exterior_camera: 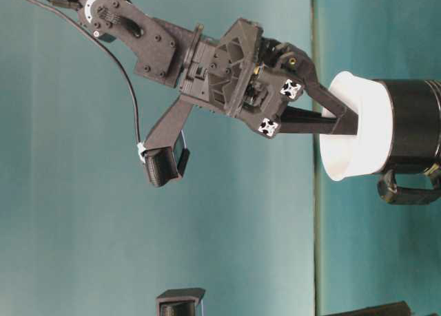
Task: Put a paper cup into the cup holder on your left arm.
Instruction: 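Carry the cup left and lower it into the black mug, then open the right gripper and withdraw it to the right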
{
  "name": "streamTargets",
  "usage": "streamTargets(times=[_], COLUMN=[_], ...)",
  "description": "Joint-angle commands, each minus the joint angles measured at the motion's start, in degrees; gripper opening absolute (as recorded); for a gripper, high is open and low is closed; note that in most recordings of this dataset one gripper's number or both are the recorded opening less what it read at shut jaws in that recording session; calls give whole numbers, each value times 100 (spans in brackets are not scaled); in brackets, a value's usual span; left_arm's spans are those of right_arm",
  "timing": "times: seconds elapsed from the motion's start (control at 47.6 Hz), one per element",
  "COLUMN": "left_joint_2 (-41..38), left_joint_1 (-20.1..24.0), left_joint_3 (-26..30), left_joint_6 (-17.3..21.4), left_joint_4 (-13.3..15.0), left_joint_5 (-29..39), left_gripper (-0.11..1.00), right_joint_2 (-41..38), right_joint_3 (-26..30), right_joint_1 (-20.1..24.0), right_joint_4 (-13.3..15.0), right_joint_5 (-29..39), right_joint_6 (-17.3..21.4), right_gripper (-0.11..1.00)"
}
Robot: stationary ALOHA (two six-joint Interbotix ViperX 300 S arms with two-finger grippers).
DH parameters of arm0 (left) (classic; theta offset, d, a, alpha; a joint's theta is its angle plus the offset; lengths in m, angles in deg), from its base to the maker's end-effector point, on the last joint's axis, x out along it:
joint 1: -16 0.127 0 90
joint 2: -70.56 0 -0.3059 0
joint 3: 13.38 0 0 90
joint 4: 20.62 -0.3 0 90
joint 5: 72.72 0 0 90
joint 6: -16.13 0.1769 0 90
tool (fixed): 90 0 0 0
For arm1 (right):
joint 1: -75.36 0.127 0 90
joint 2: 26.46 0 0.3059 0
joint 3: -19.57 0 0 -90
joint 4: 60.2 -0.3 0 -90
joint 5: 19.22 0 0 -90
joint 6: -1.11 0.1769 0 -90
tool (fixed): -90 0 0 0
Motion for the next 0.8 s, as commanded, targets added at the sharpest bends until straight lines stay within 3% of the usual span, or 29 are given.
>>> streamTargets(times=[0.0, 0.126, 0.252, 0.378, 0.483, 0.567, 0.777], left_joint_2=[0, -9, -26, -26, -35, -44, -79], left_joint_1=[18, 18, 18, 18, 18, 18, 18], left_joint_3=[35, 35, 26, 26, 26, 26, 26], left_joint_6=[-9, -9, -9, -9, -9, -9, -9], left_joint_4=[-9, -9, -9, -9, -9, 0, 0], left_joint_5=[-105, -167, -167, -167, -167, -158, -167], left_gripper=[92, 92, 92, 92, 92, 92, 92], right_joint_2=[9, 35, 70, 193, 387, 589, 1204], right_joint_3=[44, 35, 44, -9, -105, -193, -439], right_joint_1=[105, 105, 88, 26, -53, -105, -123], right_joint_4=[-105, -237, -246, -237, -176, -53, 79], right_joint_5=[35, 53, 88, 53, 53, 44, 35], right_joint_6=[62, 62, 70, 70, 70, 70, 70], right_gripper=[0, 7, 22, 50, 79, 95, 95])
